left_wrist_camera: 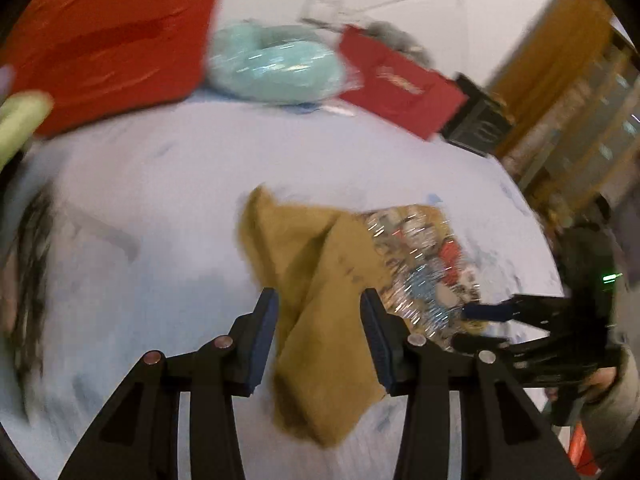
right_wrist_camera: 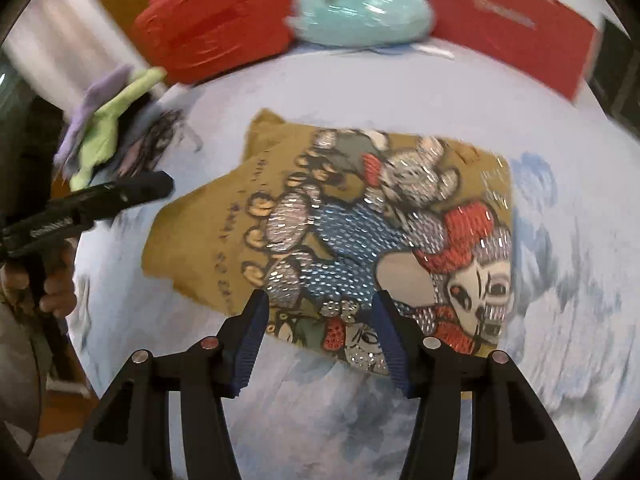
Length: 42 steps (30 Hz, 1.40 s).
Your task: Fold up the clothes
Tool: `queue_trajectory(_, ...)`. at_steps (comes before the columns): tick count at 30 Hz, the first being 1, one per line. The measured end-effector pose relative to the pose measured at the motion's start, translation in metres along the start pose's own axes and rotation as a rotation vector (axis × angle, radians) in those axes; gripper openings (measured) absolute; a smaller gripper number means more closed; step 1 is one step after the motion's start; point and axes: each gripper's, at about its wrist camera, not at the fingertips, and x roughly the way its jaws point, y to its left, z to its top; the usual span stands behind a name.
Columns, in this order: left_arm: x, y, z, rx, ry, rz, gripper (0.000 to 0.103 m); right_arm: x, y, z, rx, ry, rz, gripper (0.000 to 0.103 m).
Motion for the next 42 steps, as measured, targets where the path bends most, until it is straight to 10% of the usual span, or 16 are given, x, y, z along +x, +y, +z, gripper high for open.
queue_trajectory(9,0.092,-0.002,0.033,0.144,0.254,-0.091,0.042,0.003,-0.005,-0.019,0.19,-0.008,-0.008,0.049)
queue_trajectory(12,0.103,-0.013,0.028,0.19,0.305,-0.098,0.008,0.016,-0.012,-0.022,0.236,0.015,-0.056,0.049)
queue_trajectory(15,0.09,-0.031,0.034,0.242,0.27,-0.043,0.007,0.02,-0.025,-0.026,0.303,0.006,-0.03,0.046)
queue_trajectory(20,0.03,-0.095,0.061,0.329,0.112,-0.164,0.007,0.016,-0.04,-0.034,0.363,-0.025,0.039,0.045)
queue_trajectory(22,0.022,-0.124,0.064,0.358,0.103,-0.246,0.009,0.009,-0.048,-0.042,0.407,-0.05,0.054,0.045)
queue_trajectory(25,0.061,-0.155,0.045,0.395,0.242,-0.29,0.044,-0.013,-0.061,-0.061,0.473,-0.097,0.031,0.045)
queue_trajectory(30,0.091,-0.136,0.008,0.379,0.35,-0.187,0.044,-0.029,-0.079,-0.086,0.527,-0.099,-0.014,0.045)
queue_trajectory(37,0.025,-0.079,0.035,0.325,0.12,-0.039,0.049,-0.036,-0.078,-0.092,0.509,-0.134,-0.01,0.045)
queue_trajectory(42,0.079,-0.052,0.029,0.199,0.233,-0.067,0.049,-0.03,-0.07,-0.085,0.503,-0.136,0.006,0.045)
